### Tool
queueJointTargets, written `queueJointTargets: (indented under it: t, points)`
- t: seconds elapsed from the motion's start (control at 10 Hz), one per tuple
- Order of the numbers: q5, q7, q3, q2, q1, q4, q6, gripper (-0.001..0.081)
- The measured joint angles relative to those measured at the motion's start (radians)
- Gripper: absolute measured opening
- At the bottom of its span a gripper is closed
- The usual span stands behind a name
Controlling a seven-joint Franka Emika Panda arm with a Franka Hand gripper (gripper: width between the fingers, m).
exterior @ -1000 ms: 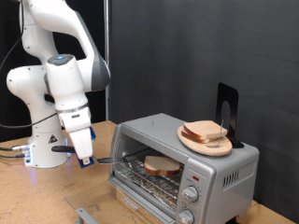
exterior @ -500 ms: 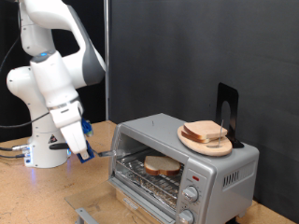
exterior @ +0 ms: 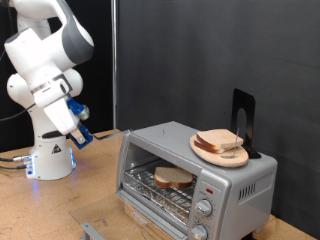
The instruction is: Make a piece of toast with the oven
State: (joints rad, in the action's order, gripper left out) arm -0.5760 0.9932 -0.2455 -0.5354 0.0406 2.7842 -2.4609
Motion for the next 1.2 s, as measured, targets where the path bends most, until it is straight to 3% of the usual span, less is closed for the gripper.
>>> queueJointTargets:
  t: [0.2,0.5,0.8,1.2]
  points:
    - [-0.03,0.001,-0.003,0.006,-0.007,-0.002,0.013,0.04]
    - [-0.178,-0.088,0.007,-0.004,-0.065,-0.043,0.118,0.04]
    - [-0.277,-0.219,0.089,-0.025,-0.131,-0.07,0.108,0.04]
    - [-0.289,-0.382,0.256,-0.018,-0.178,-0.108,0.008,0.04]
